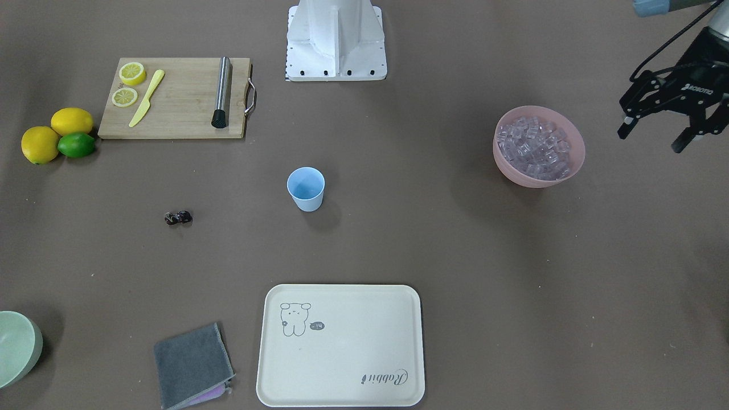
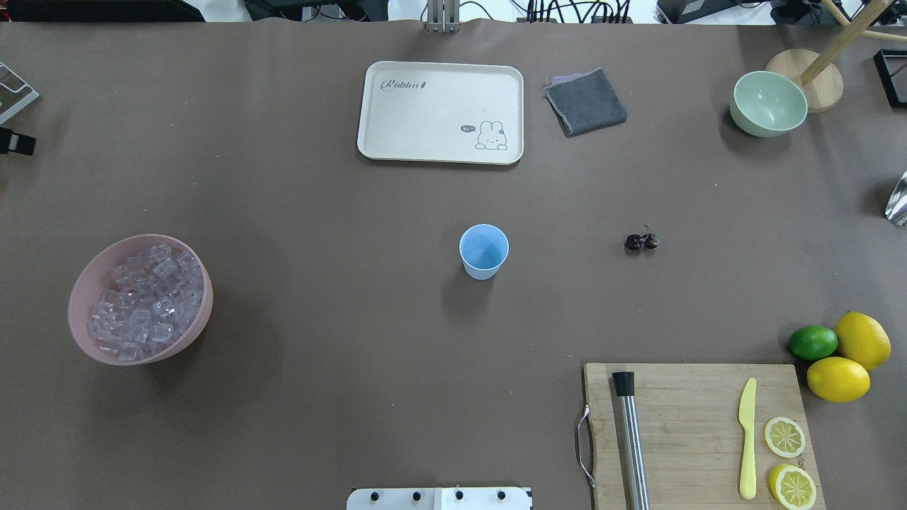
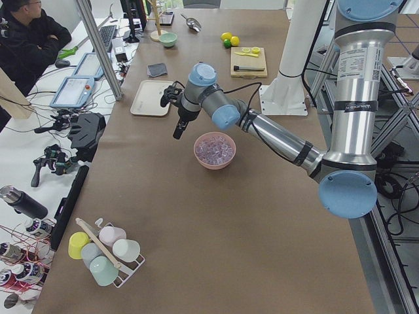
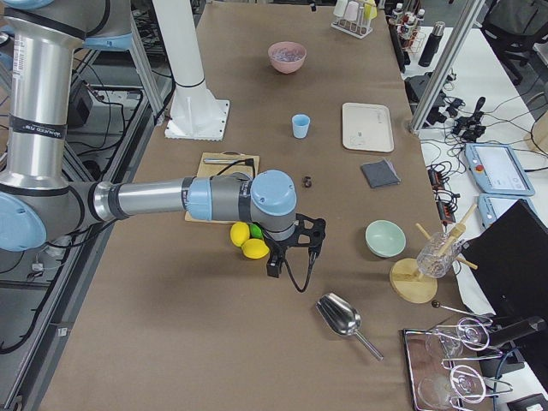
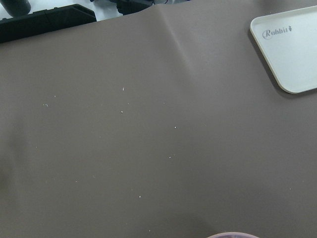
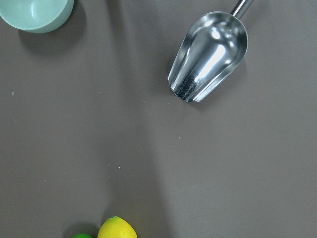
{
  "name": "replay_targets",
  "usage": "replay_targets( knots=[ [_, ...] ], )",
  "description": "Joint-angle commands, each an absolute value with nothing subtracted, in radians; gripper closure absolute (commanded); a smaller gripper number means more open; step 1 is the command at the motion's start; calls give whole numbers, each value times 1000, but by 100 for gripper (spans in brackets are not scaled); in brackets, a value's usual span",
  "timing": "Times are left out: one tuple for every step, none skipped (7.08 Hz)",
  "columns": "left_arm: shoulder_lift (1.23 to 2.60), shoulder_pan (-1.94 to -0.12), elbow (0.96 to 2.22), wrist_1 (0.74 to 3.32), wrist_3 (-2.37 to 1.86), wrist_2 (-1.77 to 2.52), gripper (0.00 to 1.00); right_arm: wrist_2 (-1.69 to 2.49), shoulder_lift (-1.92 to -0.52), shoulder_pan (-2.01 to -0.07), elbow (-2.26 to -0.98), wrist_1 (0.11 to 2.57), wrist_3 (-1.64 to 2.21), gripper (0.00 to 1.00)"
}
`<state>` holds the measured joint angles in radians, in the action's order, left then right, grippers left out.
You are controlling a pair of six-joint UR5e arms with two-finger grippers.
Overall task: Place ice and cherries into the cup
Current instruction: 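Move the left gripper over the pink bowl of ice cubes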
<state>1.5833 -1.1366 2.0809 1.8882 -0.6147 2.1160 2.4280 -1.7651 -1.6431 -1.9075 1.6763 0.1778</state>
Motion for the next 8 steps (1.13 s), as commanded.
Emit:
replay_targets(
  knots=[
    [1569, -1018, 2085, 1891, -751, 2039, 2, 2448, -1764, -1643, -1908, 1675, 178, 0],
    [1545, -917, 2085, 1931, -847, 1949, 2, 2448, -1764, -1643, -1908, 1675, 178, 0],
    [1504, -843, 2080, 2004, -865, 1900, 2, 2448, -1764, -1643, -1908, 1675, 176, 0],
    [1458, -804, 2076, 2085, -937, 1896, 2, 2448, -1764, -1643, -1907, 1675, 176, 0],
    [1447, -783, 2071, 2103, -945, 1894, 2, 2448, -1764, -1643, -1907, 1675, 176, 0],
    [1453, -753, 2060, 2102, -945, 1894, 2, 2448, -1764, -1643, -1907, 1675, 178, 0],
    [1471, -743, 2037, 2103, -940, 1896, 3, 2448, -1764, -1643, -1905, 1675, 176, 0],
    [1504, -741, 2005, 2103, -940, 1896, 3, 2448, -1764, -1643, -1907, 1675, 176, 0]
  ],
)
